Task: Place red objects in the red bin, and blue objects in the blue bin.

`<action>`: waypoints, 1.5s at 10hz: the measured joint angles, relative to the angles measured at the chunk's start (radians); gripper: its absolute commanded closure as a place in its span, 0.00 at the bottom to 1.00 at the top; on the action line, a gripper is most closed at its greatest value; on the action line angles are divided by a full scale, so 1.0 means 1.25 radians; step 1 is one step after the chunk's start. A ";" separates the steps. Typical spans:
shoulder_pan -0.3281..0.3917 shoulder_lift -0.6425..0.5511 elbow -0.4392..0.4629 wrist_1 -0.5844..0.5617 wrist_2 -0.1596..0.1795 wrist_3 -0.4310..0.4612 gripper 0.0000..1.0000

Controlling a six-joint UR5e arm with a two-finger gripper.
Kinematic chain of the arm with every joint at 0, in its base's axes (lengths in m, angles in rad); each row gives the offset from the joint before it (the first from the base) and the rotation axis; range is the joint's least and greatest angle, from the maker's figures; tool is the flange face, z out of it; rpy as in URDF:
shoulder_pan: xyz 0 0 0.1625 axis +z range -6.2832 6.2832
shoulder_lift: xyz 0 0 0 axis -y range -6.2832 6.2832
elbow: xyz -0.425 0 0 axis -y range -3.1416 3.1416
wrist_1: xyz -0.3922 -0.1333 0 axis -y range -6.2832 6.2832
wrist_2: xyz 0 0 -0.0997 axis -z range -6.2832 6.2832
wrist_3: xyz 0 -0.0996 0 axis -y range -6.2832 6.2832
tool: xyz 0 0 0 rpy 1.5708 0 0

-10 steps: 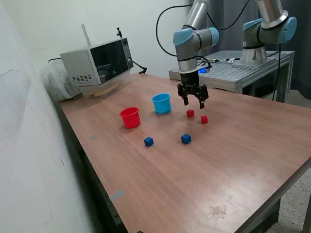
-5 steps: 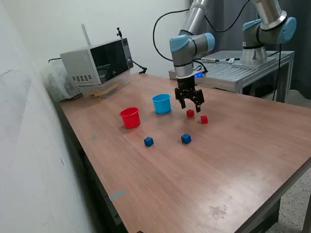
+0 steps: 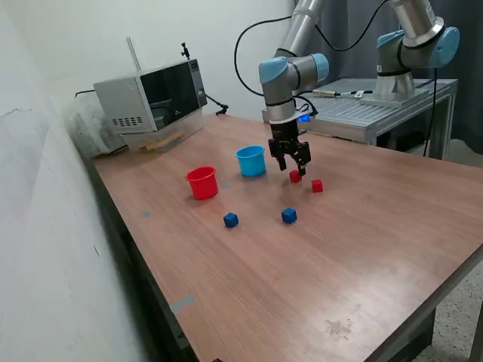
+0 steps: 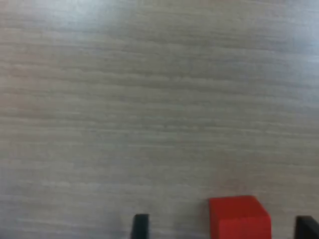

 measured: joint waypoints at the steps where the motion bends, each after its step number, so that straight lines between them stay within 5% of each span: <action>1: 0.002 0.003 0.000 0.004 0.000 -0.003 1.00; 8: 0.007 -0.084 -0.042 0.034 -0.038 -0.006 1.00; 15: -0.035 -0.045 -0.325 0.127 -0.038 0.041 1.00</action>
